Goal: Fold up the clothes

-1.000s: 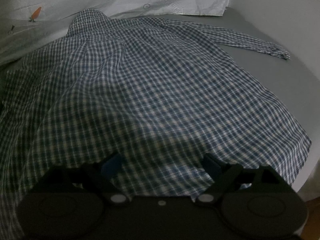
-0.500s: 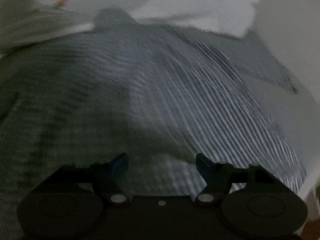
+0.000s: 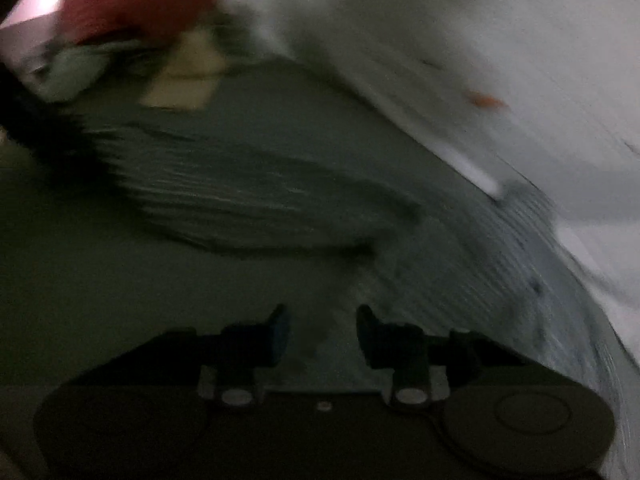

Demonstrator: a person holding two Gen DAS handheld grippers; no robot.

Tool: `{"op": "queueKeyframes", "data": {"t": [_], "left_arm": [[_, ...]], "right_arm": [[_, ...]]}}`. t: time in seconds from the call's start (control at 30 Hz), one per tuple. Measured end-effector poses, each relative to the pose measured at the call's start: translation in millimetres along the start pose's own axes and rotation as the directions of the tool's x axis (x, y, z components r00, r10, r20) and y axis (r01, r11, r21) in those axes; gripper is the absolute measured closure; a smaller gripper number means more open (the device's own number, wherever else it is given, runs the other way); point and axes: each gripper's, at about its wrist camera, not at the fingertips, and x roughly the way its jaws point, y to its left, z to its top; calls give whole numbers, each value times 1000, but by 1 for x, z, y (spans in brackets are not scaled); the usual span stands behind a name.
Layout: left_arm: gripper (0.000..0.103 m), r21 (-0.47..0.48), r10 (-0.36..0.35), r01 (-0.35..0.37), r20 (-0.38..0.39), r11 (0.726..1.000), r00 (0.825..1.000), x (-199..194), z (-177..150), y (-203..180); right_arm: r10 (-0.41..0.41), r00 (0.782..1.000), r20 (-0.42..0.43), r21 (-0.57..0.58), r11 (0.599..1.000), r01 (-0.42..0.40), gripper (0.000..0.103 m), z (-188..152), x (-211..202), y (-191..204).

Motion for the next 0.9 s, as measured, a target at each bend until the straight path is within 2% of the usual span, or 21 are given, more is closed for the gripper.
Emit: {"op": "queueKeyframes", "data": {"t": [0.03, 0.1, 0.13, 0.17, 0.2, 0.23, 0.3, 0.37, 0.43, 0.5, 0.57, 0.6, 0.67, 0.7, 0.77, 0.83, 0.9], "left_arm": [[98, -18, -16, 16, -15, 1000, 1000, 1, 2, 3], [99, -130, -116, 108, -56, 986, 992, -2, 9, 15], [99, -211, -194, 177, -60, 961, 979, -6, 12, 25], [99, -322, -293, 263, -50, 910, 955, -11, 14, 37], [99, -440, -398, 350, -18, 827, 917, -17, 15, 53], [99, -543, -491, 425, 27, 724, 871, -23, 16, 68], [99, -657, -604, 510, 102, 556, 790, -31, 18, 94], [99, -678, -583, 460, 58, 573, 810, -33, 25, 108], [98, -647, -503, 360, -41, 672, 863, -25, 27, 109], [98, -602, -410, 254, -135, 757, 902, -17, 29, 109], [98, -543, -306, 143, -222, 828, 926, -8, 32, 110], [98, -510, -255, 92, -260, 855, 931, -4, 33, 110], [98, -457, -232, 88, -268, 885, 935, -6, 35, 103], [96, -407, -196, 73, -270, 911, 943, -8, 37, 98], [96, -346, -143, 38, -285, 937, 948, -11, 39, 95], [97, -381, -160, 40, -287, 924, 945, -15, 38, 103], [101, -435, -152, 24, -263, 900, 953, -25, 34, 115]], "right_arm": [[18, 1000, 10, -34, 999, -18, 67, 6, 2, 9], [56, 998, 28, -102, 993, -53, 66, 18, 5, 26], [65, 997, 36, -132, 989, -60, 66, 22, 7, 32], [70, 997, 41, -151, 987, -63, 66, 26, 6, 35], [76, 996, 45, -147, 987, -69, 66, 29, 4, 35], [83, 995, 48, -138, 988, -76, 66, 32, 3, 35], [103, 994, 37, -88, 991, -100, 63, 34, 1, 30], [120, 993, 17, -43, 992, -119, 62, 33, 2, 26], [135, 991, -2, -11, 991, -135, 62, 33, 4, 22], [151, 988, -21, 21, 988, -150, 62, 33, 6, 19], [167, 985, -39, 53, 985, -165, 60, 33, 8, 15], [181, 983, -36, 62, 982, -178, 59, 32, 8, 15], [183, 983, -29, 46, 982, -182, 58, 36, 9, 17], [177, 984, -27, 29, 984, -176, 57, 36, 9, 19], [163, 986, -25, -6, 987, -164, 56, 37, 10, 23], [164, 986, -26, -11, 986, -165, 56, 37, 10, 25], [162, 987, -19, -8, 987, -162, 56, 37, 7, 24]]}}
